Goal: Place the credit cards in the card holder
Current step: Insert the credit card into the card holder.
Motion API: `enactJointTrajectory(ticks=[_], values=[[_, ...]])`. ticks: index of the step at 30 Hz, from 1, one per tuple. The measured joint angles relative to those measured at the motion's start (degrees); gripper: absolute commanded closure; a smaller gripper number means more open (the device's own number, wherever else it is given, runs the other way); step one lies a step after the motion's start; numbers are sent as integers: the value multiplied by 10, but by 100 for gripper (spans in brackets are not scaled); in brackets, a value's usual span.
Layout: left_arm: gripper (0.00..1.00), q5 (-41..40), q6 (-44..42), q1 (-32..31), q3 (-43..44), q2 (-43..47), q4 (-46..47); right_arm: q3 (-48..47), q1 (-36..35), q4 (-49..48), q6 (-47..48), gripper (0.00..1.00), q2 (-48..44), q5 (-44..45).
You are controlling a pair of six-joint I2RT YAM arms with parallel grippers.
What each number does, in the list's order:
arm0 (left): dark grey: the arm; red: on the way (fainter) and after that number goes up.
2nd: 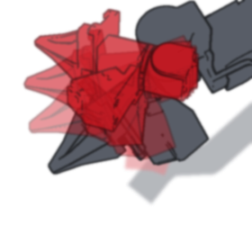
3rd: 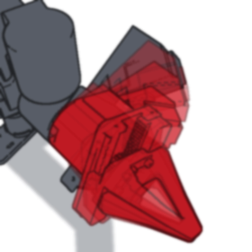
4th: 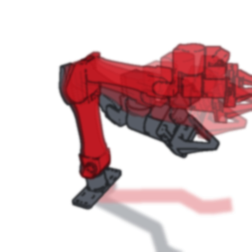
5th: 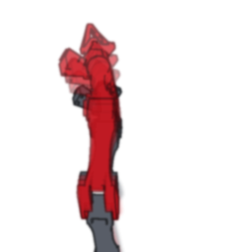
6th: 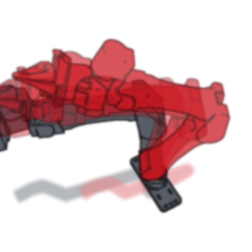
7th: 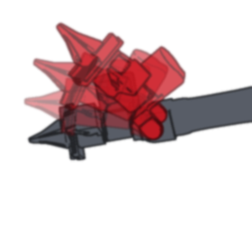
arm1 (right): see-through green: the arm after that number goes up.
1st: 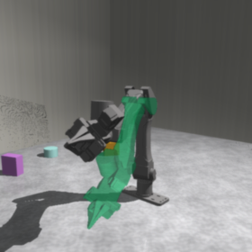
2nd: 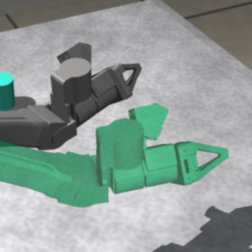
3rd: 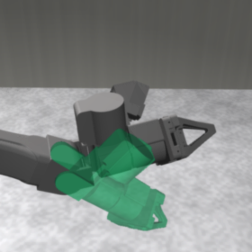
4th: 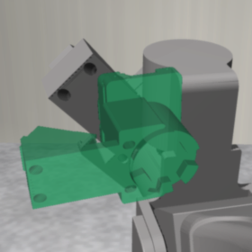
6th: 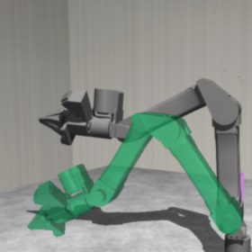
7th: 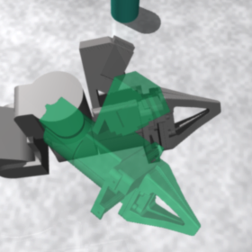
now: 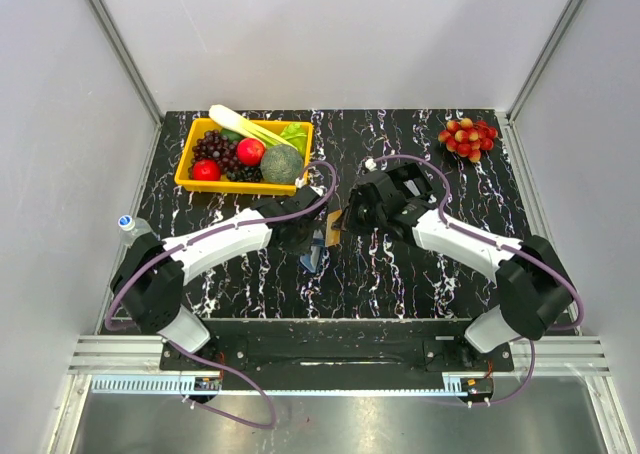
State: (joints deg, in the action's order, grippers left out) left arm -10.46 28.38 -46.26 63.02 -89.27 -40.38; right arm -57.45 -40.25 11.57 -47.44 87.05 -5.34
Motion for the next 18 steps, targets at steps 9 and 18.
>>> enactJointTrajectory(ticks=[9, 18], values=[[100, 0, 2, 0, 6, 8, -4, -5, -9, 2, -4, 100, -2, 3], [100, -3, 2, 0, 6, 9, -5, 1, -23, -4, -14, 100, -84, 79]])
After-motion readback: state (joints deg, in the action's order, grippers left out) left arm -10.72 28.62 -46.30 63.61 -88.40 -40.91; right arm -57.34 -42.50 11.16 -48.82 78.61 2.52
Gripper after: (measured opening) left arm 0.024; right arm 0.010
